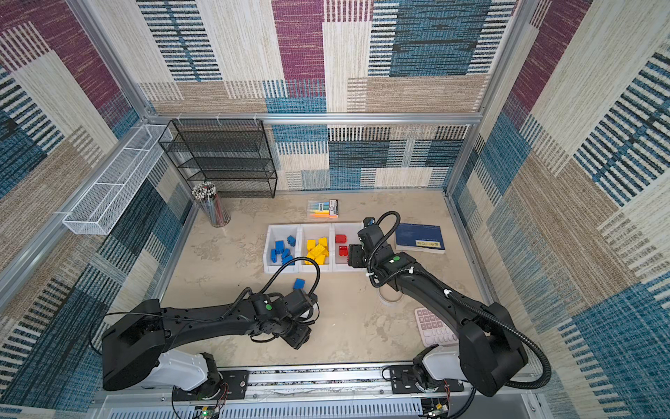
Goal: Sort the legos into containers by color
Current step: 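Lower the left gripper onto the red brick near the robot and grasp it, then carry the red brick across into the compartment nearest the book and release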
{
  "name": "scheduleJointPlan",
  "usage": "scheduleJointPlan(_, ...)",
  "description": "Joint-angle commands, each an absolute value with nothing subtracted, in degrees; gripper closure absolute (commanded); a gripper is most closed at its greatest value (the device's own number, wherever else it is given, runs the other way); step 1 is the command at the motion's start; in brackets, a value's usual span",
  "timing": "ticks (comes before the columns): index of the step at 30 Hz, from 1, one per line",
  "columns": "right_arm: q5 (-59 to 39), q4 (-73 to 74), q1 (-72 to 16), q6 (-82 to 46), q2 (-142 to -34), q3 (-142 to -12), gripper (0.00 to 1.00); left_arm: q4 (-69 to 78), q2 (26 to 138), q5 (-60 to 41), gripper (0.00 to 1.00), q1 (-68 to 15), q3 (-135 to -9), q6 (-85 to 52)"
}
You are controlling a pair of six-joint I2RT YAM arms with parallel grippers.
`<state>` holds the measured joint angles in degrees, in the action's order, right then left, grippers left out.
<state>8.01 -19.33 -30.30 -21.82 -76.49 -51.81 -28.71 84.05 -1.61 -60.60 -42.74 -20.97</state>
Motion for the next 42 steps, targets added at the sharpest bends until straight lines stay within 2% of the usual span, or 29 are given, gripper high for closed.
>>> scheduleJointPlan(1, 8.66, -18.52, -30.33, -22.78, -75.99, -51.38, 0.28, -29.71, 85.28, -0.37, 0.40, -60.99, -43.41, -18.79)
scheduleJointPlan(8, 9.26, -18.63, -30.33, -23.07, -74.86, -50.60, 0.28, -29.70, 86.47, 0.00, 0.55, -61.37, -43.86, -18.46)
scheduleJointPlan(15, 11.10, -20.00, -30.10, -22.80, -72.67, -51.18, 0.29, -29.77, 86.04, -0.44, 0.59, -61.30, -48.38, -17.71)
scheduleJointPlan(22, 12.52, -21.69, -28.21, -22.39, -66.86, -51.29, 0.29, -30.10, 90.64, 1.09, 0.59, -57.33, -64.07, -12.25)
scheduleJointPlan(31, 13.25, -25.97, -26.55, -21.53, -60.09, -49.93, 0.29, -34.34, 112.01, -0.98, 0.59, -46.81, -96.23, -7.69)
scheduleJointPlan(36, 12.38, -27.19, -26.46, -22.61, -56.59, -48.02, 0.29, -36.22, 122.02, 0.47, 0.59, -44.45, -108.50, -7.80)
scheduleJointPlan(42, 11.77, -28.77, -26.43, -23.57, -53.96, -46.39, 0.27, -36.56, 127.69, 1.22, 0.46, -43.60, -116.19, -7.99)
